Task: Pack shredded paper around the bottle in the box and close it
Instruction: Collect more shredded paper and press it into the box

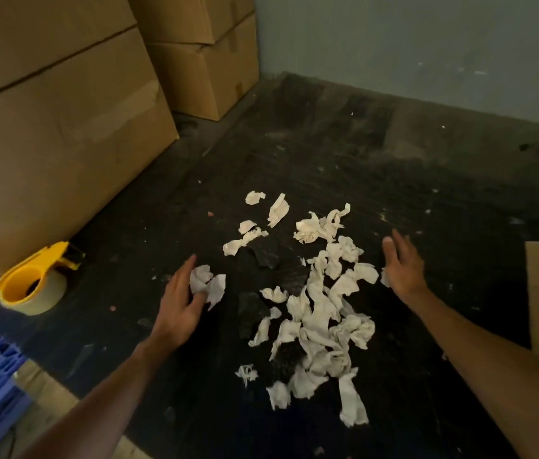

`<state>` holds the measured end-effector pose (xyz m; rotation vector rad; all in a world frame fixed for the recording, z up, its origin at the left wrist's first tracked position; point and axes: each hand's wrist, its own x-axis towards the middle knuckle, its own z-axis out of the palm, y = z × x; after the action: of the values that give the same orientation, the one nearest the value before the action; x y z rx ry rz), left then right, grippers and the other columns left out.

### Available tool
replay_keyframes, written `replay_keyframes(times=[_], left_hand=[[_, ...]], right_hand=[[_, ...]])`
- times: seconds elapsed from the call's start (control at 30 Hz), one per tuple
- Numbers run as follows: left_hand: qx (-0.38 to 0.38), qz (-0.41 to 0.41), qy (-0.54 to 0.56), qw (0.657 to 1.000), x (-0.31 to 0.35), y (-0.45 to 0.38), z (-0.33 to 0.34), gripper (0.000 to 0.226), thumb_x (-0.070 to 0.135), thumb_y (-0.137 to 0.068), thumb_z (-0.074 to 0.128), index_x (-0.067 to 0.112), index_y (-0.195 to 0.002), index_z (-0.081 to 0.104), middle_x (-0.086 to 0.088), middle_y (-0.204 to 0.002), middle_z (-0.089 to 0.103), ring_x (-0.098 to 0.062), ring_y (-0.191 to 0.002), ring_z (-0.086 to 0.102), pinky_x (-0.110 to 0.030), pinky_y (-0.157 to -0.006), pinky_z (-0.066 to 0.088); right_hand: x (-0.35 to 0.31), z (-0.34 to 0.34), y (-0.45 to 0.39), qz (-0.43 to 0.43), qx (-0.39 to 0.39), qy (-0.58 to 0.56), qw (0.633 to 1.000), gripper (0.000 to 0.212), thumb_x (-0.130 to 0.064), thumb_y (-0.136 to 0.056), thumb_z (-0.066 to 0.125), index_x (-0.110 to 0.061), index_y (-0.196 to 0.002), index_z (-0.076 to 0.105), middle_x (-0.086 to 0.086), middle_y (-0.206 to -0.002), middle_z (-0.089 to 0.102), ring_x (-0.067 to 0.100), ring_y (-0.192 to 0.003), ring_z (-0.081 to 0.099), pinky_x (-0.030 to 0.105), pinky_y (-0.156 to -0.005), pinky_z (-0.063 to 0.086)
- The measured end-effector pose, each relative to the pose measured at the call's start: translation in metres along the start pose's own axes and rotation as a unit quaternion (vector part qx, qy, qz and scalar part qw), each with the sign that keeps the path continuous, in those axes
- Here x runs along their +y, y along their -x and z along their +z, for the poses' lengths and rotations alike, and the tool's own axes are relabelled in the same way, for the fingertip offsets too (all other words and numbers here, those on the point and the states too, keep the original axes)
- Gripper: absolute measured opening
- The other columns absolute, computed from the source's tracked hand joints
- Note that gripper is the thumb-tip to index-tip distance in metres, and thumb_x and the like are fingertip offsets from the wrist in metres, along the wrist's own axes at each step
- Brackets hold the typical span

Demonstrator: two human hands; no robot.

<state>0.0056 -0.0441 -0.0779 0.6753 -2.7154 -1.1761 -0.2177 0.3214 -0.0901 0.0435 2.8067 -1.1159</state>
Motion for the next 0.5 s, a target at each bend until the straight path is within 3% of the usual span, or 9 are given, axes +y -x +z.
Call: replay_keyframes(times=[0.1,0.17,0.23,0.3,0.37,0.4,0.5], left_hand=[[-0.016,-0.005,-0.010,1.000,-0.001,-0.007,0.024,0.076,0.063,-0.091,0.033,0.030,-0.156,0.012,0.003,-0.164,0.016,-0.014,-0.151,0.005,-0.040,-0.122,0.001],[-0.067,0.020,0.042,0.997,0.012,-0.008,0.033,0.074,0.065,-0.091,0.035,0.038,-0.155,0.010,0.005,-0.163,0.018,-0.010,-0.149,0.009,-0.041,-0.122,0.005],[-0.107,0.050,0.092,0.989,0.022,-0.011,0.037,0.069,0.068,-0.090,0.038,0.047,-0.152,0.014,0.009,-0.159,0.027,-0.010,-0.145,0.024,-0.044,-0.119,0.022],[-0.070,0.102,0.070,0.990,0.029,-0.024,0.037,0.062,0.065,-0.092,0.039,0.044,-0.149,0.027,0.013,-0.150,0.039,-0.008,-0.137,0.036,-0.043,-0.114,0.031],[-0.006,0.118,0.064,0.991,0.033,-0.053,0.034,0.055,0.053,-0.095,0.043,0.037,-0.146,0.035,0.012,-0.143,0.046,-0.008,-0.132,0.040,-0.043,-0.112,0.034],[0.008,0.103,0.074,0.992,0.035,-0.072,0.032,0.054,0.048,-0.096,0.046,0.035,-0.147,0.034,0.008,-0.144,0.046,-0.011,-0.134,0.040,-0.042,-0.113,0.032],[-0.024,0.024,0.053,0.998,0.045,-0.136,0.030,0.065,0.044,-0.098,0.050,0.029,-0.154,0.021,-0.007,-0.156,0.033,-0.025,-0.145,0.025,-0.044,-0.118,0.022]], right_hand=[[-0.005,0.020,0.025,-0.087,-0.089,-0.027,0.992,0.056,-0.051,-0.101,0.027,-0.030,-0.153,0.024,0.000,-0.162,0.015,0.020,-0.150,0.006,0.048,-0.121,0.001],[-0.019,0.032,0.052,-0.140,-0.146,-0.069,0.977,0.050,-0.049,-0.100,0.035,-0.036,-0.148,0.035,-0.007,-0.157,0.026,0.014,-0.147,0.018,0.043,-0.121,0.018],[-0.035,0.038,0.071,-0.154,-0.180,-0.123,0.964,0.047,-0.057,-0.093,0.038,-0.036,-0.131,0.056,-0.005,-0.141,0.053,0.016,-0.130,0.051,0.028,-0.103,0.045],[-0.050,0.038,0.069,-0.147,-0.120,-0.169,0.967,0.051,-0.062,-0.093,0.038,-0.026,-0.105,0.073,-0.002,-0.112,0.071,0.018,-0.096,0.070,0.030,-0.083,0.055],[-0.063,0.033,0.042,-0.106,-0.041,-0.204,0.972,0.042,-0.045,-0.100,0.039,-0.019,-0.097,0.072,0.007,-0.099,0.072,0.019,-0.076,0.067,0.035,-0.072,0.054],[-0.069,0.030,0.023,-0.086,-0.019,-0.207,0.974,0.037,-0.038,-0.103,0.037,-0.019,-0.103,0.070,0.010,-0.104,0.070,0.015,-0.077,0.064,0.031,-0.071,0.050],[-0.083,0.028,-0.039,-0.052,-0.028,-0.165,0.984,0.043,-0.039,-0.104,0.032,-0.018,-0.133,0.057,0.008,-0.138,0.055,0.016,-0.124,0.050,0.025,-0.098,0.033]])
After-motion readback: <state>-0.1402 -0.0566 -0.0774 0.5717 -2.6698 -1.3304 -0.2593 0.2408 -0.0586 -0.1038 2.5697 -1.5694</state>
